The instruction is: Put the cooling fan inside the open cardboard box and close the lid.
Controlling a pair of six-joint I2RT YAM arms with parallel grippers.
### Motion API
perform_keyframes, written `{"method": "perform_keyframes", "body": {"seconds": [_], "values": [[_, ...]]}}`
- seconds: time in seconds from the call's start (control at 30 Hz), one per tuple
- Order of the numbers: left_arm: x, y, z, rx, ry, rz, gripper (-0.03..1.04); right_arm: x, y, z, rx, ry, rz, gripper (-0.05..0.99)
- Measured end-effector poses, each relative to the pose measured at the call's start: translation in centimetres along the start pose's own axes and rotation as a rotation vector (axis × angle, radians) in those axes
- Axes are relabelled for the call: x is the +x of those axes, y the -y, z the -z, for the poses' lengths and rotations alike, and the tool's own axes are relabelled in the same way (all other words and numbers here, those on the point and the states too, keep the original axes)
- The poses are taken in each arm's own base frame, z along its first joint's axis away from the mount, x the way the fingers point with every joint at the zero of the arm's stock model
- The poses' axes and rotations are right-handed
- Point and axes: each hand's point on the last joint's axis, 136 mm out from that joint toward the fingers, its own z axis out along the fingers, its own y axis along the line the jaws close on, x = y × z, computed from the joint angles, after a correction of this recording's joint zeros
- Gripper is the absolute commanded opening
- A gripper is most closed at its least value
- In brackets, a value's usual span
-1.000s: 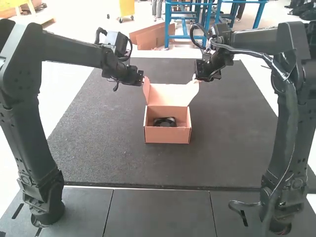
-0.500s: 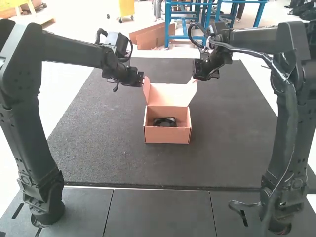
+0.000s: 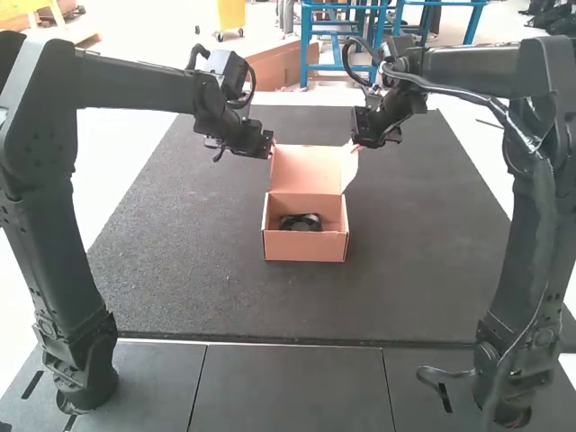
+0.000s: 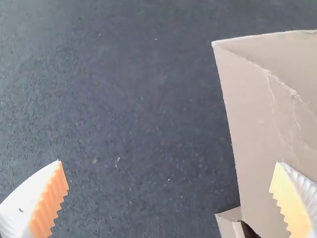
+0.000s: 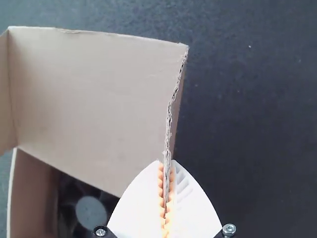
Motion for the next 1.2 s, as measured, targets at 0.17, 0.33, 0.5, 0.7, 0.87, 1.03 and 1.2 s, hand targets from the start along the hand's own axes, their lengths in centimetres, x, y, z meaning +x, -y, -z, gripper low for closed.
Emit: {"method": "perform_keyframes", "body": {"seconds": [0.17,0.33,0.5,0.7,0.87,1.03,1.2], "values": [[1.1,-0.1,0.1,-0.004,-0.045,-0.005,0.97,1.5,-0.8,0.9,-0.021,-0.021,0.005,-0.02],[1.3,-0.1,0.5,-0.004,-0.054,-0.007,0.97,3.1,-2.0,1.4,-0.052,-0.047,0.015,-0.02],[1.0,1.3,2.0,0.018,-0.042,-0.030,0.97,4.3,-2.4,1.5,-0.081,-0.070,0.012,-0.02],[2.1,2.2,3.0,0.032,-0.070,-0.053,0.97,5.5,-2.9,1.4,-0.116,-0.098,0.007,-0.02],[4.0,1.9,3.2,0.026,-0.120,-0.061,0.97,6.7,-3.2,1.0,-0.144,-0.129,-0.002,-0.02],[5.2,1.6,3.6,0.023,-0.144,-0.067,0.97,8.4,-3.1,0.4,-0.157,-0.172,-0.016,-0.02],[6.4,1.8,4.4,0.029,-0.153,-0.077,0.97,10.7,-3.3,0.3,-0.164,-0.219,-0.018,-0.02]]}}
